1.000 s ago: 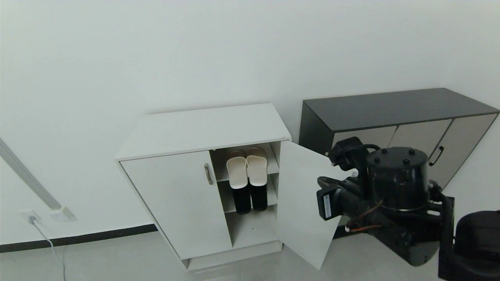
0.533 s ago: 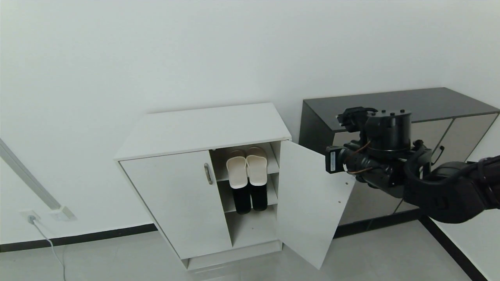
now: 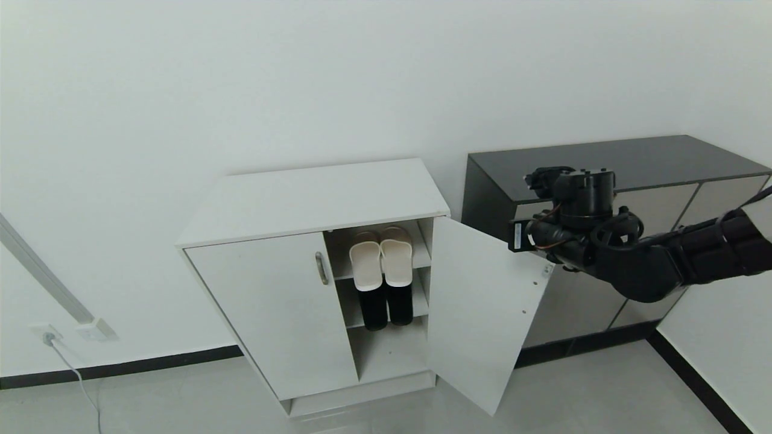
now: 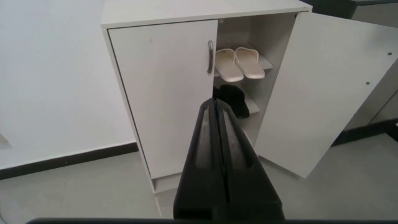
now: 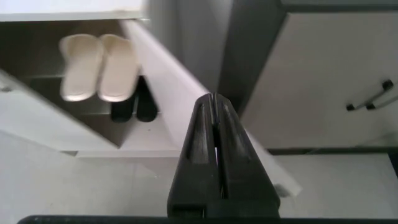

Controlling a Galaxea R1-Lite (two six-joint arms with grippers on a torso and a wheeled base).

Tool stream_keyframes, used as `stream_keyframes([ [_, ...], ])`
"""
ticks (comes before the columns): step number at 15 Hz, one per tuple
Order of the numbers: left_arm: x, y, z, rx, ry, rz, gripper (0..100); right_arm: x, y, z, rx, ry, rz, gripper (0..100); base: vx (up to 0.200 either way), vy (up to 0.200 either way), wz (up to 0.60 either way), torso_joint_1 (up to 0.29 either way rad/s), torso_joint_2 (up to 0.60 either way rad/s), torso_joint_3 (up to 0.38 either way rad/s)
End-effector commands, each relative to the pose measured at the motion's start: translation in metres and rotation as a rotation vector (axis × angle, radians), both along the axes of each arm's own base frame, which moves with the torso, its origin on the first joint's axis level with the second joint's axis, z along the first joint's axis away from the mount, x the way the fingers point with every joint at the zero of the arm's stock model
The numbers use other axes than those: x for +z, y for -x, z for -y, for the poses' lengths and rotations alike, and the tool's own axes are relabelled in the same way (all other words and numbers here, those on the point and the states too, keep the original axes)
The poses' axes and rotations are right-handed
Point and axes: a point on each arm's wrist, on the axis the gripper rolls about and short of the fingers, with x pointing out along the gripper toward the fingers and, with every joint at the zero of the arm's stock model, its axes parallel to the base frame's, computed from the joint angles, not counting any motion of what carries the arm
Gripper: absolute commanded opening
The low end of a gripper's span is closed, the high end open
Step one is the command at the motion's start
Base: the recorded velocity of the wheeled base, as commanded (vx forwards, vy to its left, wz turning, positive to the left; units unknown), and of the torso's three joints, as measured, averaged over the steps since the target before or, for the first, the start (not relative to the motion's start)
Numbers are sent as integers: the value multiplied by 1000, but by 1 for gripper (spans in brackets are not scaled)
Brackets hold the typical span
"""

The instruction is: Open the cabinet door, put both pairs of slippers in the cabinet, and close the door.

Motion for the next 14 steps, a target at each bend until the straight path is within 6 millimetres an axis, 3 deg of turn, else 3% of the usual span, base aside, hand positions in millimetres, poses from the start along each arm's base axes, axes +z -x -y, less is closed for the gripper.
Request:
stream_keyframes([
  [1, 0, 0, 0, 0, 0, -2, 0, -17, -14, 3, -16, 3, -32, 0, 0, 0, 0, 0, 0, 0],
  [4, 0, 0, 0, 0, 0, 0, 0, -31, -31, 11, -49, -4, -50, 0, 0, 0, 0, 0, 0, 0],
  [14, 0, 0, 0, 0, 0, 0, 0, -48, -48, 15, -70, 0, -62, 0, 0, 0, 0, 0, 0, 0],
])
